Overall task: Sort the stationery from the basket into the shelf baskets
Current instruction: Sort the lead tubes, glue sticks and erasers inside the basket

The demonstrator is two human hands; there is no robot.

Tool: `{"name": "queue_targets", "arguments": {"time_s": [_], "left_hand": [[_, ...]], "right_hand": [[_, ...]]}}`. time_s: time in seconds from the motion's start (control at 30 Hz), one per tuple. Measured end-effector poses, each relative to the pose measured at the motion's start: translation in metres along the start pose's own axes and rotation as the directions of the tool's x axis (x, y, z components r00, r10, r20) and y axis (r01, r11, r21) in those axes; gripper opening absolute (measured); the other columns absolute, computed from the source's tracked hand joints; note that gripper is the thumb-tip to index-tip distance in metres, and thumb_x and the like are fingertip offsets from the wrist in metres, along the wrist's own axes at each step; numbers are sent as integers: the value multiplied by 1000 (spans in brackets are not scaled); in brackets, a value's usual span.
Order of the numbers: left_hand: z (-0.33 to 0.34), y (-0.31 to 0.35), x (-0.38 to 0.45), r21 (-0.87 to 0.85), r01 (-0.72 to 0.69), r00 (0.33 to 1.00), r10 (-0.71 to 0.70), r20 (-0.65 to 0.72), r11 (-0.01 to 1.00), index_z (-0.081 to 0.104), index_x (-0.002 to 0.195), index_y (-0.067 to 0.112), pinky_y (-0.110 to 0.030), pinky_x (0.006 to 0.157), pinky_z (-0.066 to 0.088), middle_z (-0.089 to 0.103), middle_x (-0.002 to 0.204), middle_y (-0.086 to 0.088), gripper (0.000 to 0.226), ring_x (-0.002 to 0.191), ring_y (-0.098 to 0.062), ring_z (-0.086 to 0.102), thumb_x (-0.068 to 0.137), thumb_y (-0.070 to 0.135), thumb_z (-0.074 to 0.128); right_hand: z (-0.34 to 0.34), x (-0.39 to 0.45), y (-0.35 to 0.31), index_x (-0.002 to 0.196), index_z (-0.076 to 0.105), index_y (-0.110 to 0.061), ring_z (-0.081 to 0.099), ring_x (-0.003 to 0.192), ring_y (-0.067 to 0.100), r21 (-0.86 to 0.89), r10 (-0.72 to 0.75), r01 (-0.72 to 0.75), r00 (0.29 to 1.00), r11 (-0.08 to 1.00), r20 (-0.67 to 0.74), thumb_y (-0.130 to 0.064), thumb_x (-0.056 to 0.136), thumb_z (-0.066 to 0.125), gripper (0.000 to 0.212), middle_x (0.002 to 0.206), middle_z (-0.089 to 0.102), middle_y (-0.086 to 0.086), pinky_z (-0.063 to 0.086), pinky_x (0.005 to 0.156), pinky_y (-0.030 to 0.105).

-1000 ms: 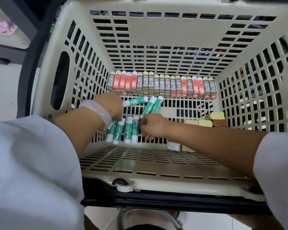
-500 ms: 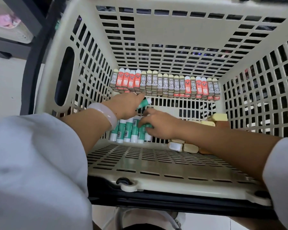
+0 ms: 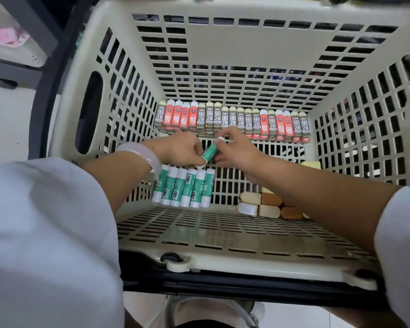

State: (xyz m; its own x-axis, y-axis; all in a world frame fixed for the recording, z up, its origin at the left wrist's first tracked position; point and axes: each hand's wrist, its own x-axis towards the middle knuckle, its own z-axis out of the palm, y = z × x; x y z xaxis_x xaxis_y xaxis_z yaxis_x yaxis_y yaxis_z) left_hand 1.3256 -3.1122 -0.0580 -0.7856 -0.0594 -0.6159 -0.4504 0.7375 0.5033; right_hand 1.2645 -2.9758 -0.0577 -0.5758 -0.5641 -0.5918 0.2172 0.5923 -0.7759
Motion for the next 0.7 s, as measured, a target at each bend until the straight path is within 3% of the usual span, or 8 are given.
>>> {"name": "queue_targets", "arguments": {"time_s": [0.1,0.17,0.27,0.37,0.47,0.57,0.7], "left_hand": [[-1,7,-2,-34,-82,996,82,-27,996,66,95,11,-22,63,46,64,80,2,19,73,-12,58,86,27,62],[-3,7,-3,171,-69,992,86,-95,983,62,95,10,-25,65,45,59,82,2,25,77,-15,57,91,33,54],[-10,-8,-7,479,113,989,-53,-138,870,49,77,10,-27,62,44,51,73,-1,23,70,-17,53,95,21,43],[-8,-12,-9,564,198,979,-184,-82,801,43,62,11,-22,50,35,45,66,-1,29,58,-13,44,90,4,41],[-6,-12,-8,599,200,977,-206,-58,775,43,61,9,-21,48,34,44,65,-1,30,54,-12,40,89,-1,39],[-5,-18,-5,600,168,969,-242,44,782,56,79,5,-24,62,40,54,80,-3,22,68,-17,49,91,2,38],[-3,-15,-4,548,135,981,-188,42,825,62,101,3,-27,72,44,61,98,-7,26,85,-22,57,92,4,37]], "right_hand": [[-6,5,0,103,45,-12,65,86,28,3,-53,54,996,999,-74,-13,95,49,10,102,56,17,59,70,35],[-11,6,1,111,45,-11,64,80,25,-160,-114,97,989,982,-99,-13,93,53,20,99,55,13,58,60,30],[-11,4,6,119,45,-3,65,82,25,-442,-96,83,995,893,-6,-17,91,56,33,103,58,14,53,57,25],[-2,3,10,119,55,8,64,99,31,-680,-34,129,988,722,151,-13,94,47,33,122,58,21,54,81,33],[4,0,4,132,48,-2,60,99,25,-731,-86,192,980,655,180,-4,94,40,39,137,48,17,50,81,26],[6,-2,4,132,49,-4,47,124,25,-739,-57,221,969,636,240,-1,93,38,40,141,45,12,41,99,29],[11,-7,5,137,42,-6,42,128,23,-737,29,286,924,613,382,-9,96,36,42,145,40,9,34,101,27]]}}
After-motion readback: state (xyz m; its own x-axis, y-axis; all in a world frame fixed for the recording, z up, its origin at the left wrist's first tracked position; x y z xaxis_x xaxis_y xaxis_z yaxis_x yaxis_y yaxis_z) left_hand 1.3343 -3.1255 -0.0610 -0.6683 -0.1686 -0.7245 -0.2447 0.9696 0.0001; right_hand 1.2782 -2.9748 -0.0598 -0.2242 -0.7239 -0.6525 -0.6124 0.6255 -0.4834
